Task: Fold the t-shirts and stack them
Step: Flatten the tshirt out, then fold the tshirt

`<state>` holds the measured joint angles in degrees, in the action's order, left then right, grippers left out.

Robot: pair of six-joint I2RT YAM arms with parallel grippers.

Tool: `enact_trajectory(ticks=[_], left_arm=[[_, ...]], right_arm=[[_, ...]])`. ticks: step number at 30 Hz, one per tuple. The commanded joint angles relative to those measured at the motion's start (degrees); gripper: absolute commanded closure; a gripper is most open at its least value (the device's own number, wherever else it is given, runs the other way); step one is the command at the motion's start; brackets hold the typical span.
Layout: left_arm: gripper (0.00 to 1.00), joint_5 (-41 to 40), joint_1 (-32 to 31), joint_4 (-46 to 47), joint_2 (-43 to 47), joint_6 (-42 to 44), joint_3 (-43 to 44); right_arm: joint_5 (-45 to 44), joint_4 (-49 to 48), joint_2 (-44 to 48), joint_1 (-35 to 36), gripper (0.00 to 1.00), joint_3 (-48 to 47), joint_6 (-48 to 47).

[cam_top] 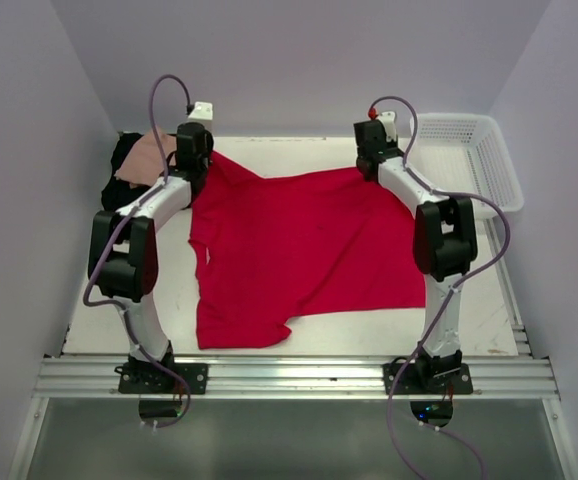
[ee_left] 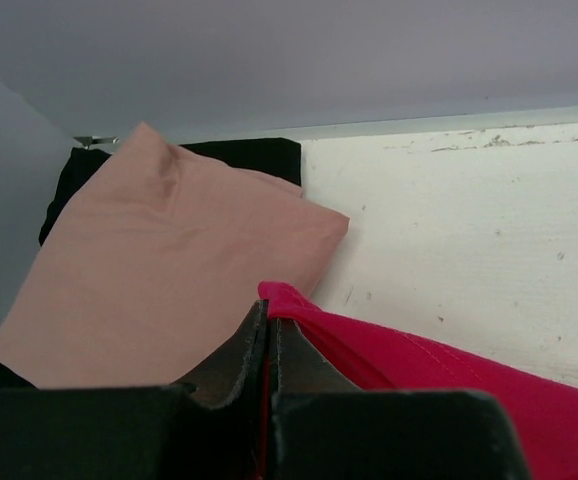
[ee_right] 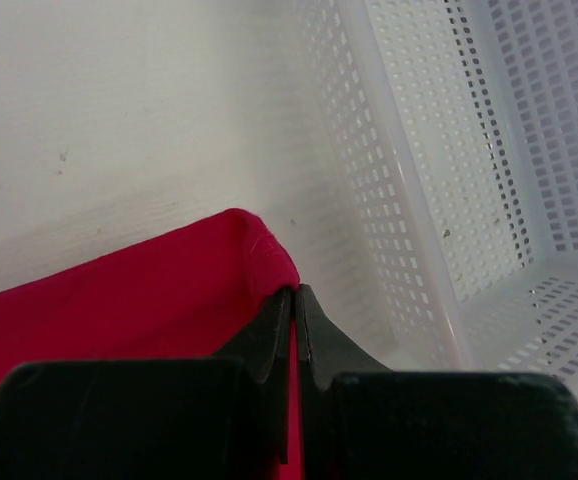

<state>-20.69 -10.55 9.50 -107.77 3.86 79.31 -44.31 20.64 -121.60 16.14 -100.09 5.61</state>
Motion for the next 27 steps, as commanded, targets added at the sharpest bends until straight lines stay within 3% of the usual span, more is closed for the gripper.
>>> enact_trajectory(ticks=[1, 14, 21, 27], left_arm=[[1.00, 0.82, 1.67, 2.72, -1.74, -2.45, 2.34], [1.00, 0.56, 2.28, 2.10, 1.49, -3.33, -2.05], [1.00, 0.13, 2.28, 2.63, 2.65, -2.72, -2.32], [1.00, 1.26, 2.28, 0.52, -1.92, -3.24, 4.70]], right_arm=[[0.28, 1.50, -1.44, -1.37, 1.00, -2.91, 0.63], [4.76, 1.07, 1.01, -1.90, 1.00, 1.91, 0.64], [5.38, -7.89, 4.97, -2.60, 1.00, 11.32, -1.03], [3.62, -6.76, 0.50, -3.66, 1.00, 4.04, -3.06]])
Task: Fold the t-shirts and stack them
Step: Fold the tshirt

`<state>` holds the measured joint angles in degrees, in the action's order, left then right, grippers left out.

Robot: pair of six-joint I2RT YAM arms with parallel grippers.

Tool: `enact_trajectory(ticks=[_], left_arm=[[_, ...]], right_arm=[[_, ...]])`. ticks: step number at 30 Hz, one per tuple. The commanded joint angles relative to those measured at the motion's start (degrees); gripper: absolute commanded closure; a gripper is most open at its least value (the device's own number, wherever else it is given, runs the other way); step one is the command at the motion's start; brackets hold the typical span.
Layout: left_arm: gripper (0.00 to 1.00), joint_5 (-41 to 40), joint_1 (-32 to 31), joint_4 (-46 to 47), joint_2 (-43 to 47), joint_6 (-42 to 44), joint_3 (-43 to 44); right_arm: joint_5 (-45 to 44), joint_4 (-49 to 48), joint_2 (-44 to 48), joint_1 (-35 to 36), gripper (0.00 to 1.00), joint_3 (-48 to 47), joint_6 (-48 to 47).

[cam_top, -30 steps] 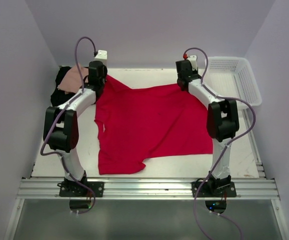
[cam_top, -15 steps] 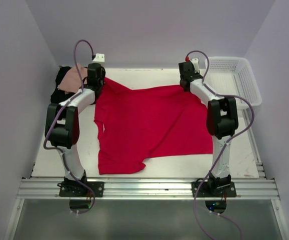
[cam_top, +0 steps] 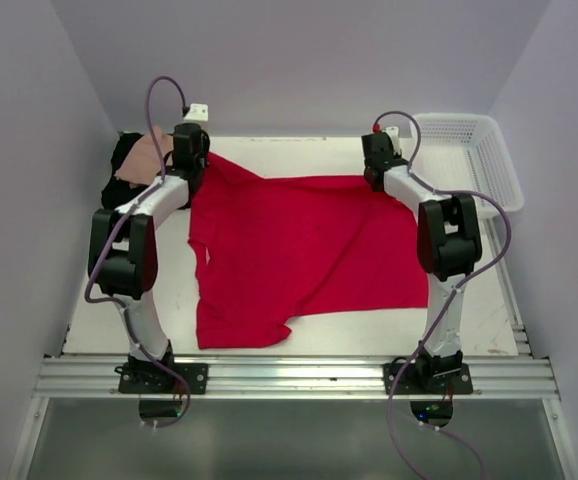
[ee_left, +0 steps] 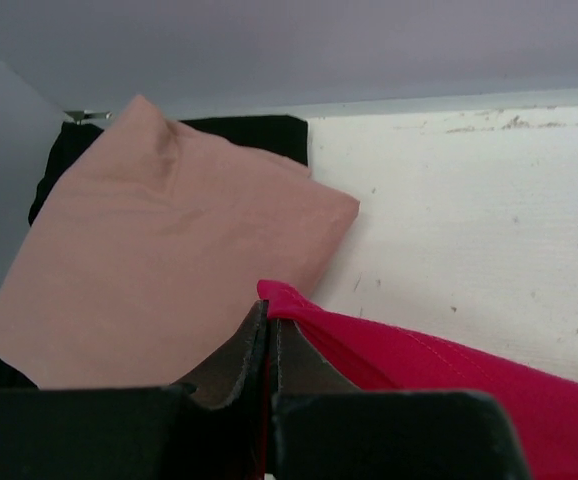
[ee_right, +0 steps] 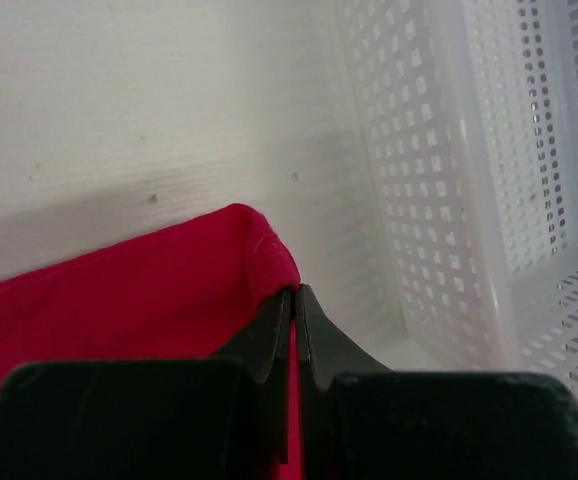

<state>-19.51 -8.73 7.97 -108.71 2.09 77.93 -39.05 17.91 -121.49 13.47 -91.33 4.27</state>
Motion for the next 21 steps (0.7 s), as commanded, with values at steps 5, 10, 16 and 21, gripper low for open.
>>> enact_trajectory(ticks=[5, 10, 16, 21], left_arm=[[1.00, 1.84, 0.38, 0.21, -6.24, -3.58, 11.36], [1.00, 1.58, 0.38, 0.65, -7.31, -2.35, 12.60], [1.00, 1.49, 0.47, 2.58, -5.21, -2.35, 7.51], [1.00, 1.40, 0.47, 3.81, -1.69, -3.49, 1.10]], right_arm=[[-2.17, -2.18, -2.87, -2.49, 1.00, -11.14, -1.64], [-0.77, -1.74, -4.10, -2.75, 1.00, -13.52, -1.20], [2.04, -0.77, -2.44, -2.66, 1.00, -9.85, 0.12], [3.45, -2.00, 1.42, -2.75, 1.00, -3.17, 0.30]])
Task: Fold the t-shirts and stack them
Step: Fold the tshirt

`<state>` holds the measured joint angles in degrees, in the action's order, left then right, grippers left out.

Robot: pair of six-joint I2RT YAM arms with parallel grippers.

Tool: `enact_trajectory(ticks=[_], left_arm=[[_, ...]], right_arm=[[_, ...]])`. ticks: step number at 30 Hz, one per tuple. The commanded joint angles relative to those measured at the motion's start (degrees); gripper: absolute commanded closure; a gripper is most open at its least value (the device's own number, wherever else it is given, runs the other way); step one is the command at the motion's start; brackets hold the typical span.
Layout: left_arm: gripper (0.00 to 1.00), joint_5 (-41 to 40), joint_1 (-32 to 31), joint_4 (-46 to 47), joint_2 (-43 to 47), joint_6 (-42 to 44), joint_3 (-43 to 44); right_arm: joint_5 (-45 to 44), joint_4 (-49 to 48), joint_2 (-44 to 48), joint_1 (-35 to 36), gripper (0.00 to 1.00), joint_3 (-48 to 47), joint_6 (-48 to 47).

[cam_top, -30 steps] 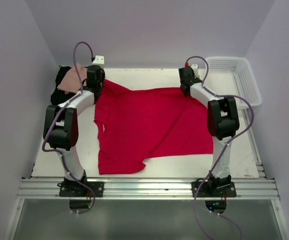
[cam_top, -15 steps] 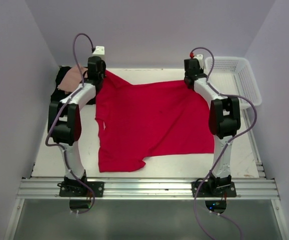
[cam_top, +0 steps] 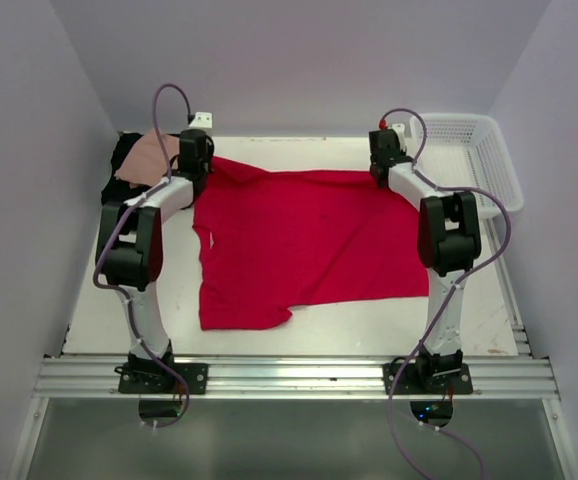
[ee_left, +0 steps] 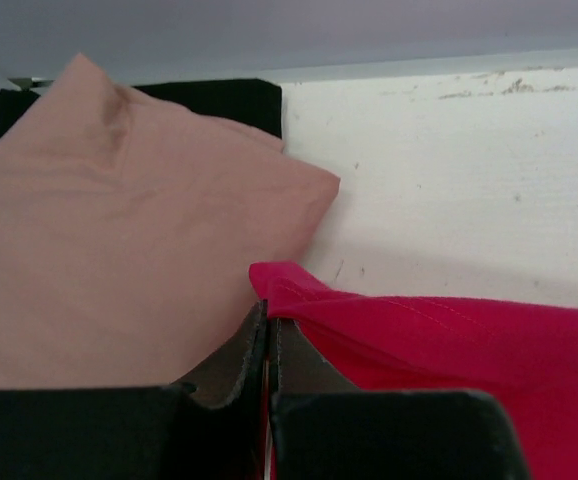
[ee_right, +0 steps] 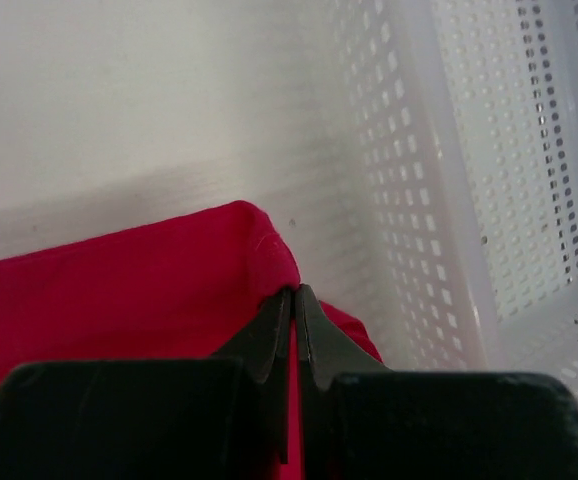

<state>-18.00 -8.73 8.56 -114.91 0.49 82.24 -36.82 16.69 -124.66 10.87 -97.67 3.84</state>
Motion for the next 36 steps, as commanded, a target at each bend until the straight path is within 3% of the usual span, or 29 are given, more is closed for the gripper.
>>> enact_trajectory(ticks=[1, 18, 36], left_arm=[[1.00, -0.11, 0.47, 3.48, 5.13, -2.16, -4.27], [1.00, -0.55, 0.38, 4.19, 15.42, -6.64, -19.47], [1.00, -1.60, -1.11, 3.22, 20.43, -8.58, -24.05]], right_arm=[[1.48, -1.21, 5.04, -0.06, 1.00, 5.19, 0.65], [1.22, 0.19, 8.64, -0.06, 1.00, 10.92, 1.88], [-2.11, 0.80, 10.75, -0.15, 1.00, 13.38, 2.41]])
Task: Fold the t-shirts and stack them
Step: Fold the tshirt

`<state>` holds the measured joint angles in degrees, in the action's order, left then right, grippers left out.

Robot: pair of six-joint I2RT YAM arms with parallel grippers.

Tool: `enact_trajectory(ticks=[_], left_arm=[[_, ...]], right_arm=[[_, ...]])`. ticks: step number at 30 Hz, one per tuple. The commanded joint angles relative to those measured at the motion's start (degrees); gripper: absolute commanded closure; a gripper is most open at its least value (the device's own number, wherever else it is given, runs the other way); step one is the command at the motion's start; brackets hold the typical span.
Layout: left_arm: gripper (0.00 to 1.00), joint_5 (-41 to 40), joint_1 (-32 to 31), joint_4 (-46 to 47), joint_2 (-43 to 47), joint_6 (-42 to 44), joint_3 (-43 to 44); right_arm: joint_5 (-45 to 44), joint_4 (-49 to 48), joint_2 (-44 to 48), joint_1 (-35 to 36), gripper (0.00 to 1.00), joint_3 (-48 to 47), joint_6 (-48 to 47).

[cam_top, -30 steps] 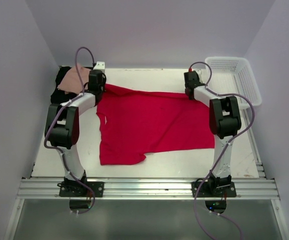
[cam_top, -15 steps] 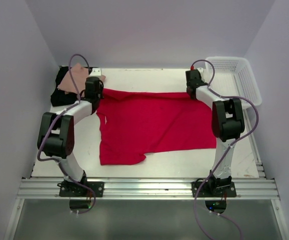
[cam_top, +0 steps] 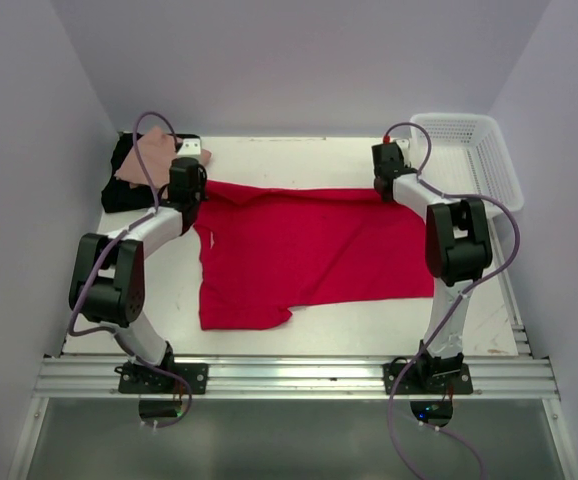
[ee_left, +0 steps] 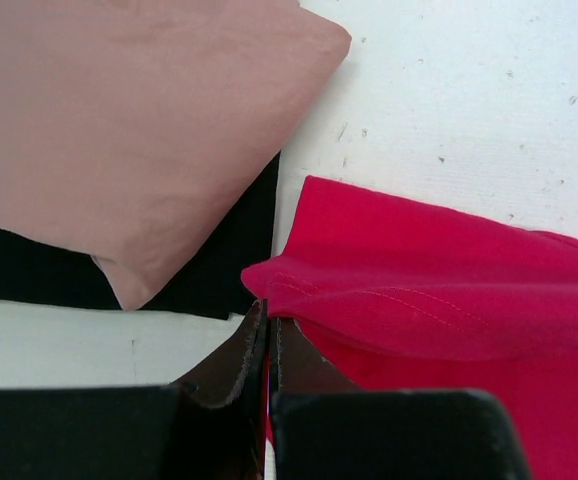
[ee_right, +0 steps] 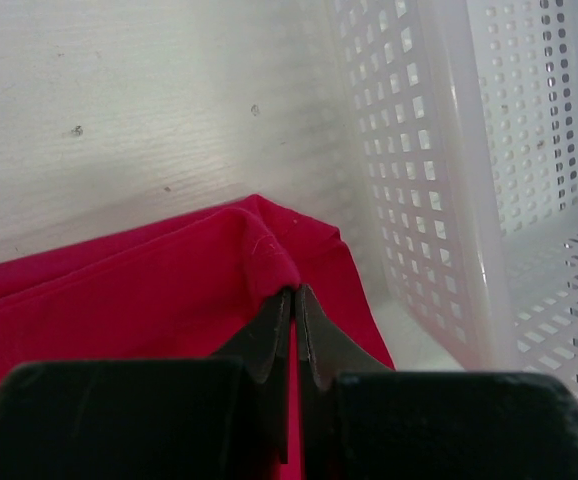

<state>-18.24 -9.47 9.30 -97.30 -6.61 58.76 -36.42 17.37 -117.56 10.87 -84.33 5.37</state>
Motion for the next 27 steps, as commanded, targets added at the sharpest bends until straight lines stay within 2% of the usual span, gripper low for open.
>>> enact_trajectory(ticks=[1, 17, 27], left_arm=[[1.00, -1.53, -0.37, 2.48, 2.90, -1.47, -0.67], [1.00, -1.89, -1.77, 0.90, 4.57, -3.14, -2.33], [1.00, -3.64, -3.44, -0.60, 7.56, -3.67, -4.09]], right_arm=[[-2.86, 0.12, 3.65, -0.15, 1.00, -0.04, 0.87], [-6.73, 1.18, 4.44, -0.15, 1.00, -0.30, 0.87], [-2.78, 1.44, 7.52, -0.06, 1.00, 1.63, 0.87]])
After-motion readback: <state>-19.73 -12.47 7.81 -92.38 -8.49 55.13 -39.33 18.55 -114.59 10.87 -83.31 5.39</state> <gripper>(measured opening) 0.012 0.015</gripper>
